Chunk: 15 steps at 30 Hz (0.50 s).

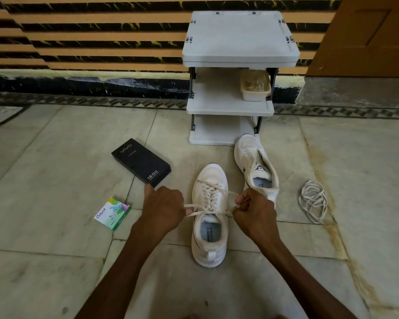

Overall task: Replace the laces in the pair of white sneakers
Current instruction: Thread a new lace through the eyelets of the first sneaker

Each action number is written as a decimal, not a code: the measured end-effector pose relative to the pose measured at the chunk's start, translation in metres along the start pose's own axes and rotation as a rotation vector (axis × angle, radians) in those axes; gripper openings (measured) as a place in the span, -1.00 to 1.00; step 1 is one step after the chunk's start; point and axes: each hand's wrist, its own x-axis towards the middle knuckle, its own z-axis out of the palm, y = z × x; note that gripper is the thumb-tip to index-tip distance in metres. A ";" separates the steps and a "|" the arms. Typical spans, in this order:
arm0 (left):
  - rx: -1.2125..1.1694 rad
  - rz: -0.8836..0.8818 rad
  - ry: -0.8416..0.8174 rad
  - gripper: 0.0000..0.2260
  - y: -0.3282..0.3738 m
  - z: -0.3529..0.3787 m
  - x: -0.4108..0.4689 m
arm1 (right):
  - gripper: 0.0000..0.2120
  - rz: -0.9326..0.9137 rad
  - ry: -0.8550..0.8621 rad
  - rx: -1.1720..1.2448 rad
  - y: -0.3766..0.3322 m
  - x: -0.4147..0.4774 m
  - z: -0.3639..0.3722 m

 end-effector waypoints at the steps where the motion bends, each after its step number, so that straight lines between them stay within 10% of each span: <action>1: -0.012 -0.015 0.013 -0.68 -0.003 -0.003 0.000 | -0.80 -0.004 -0.011 -0.008 0.000 0.001 -0.001; 15: 0.042 -0.172 0.010 -0.66 -0.018 -0.010 -0.013 | -0.81 -0.001 -0.063 -0.099 0.001 0.005 -0.003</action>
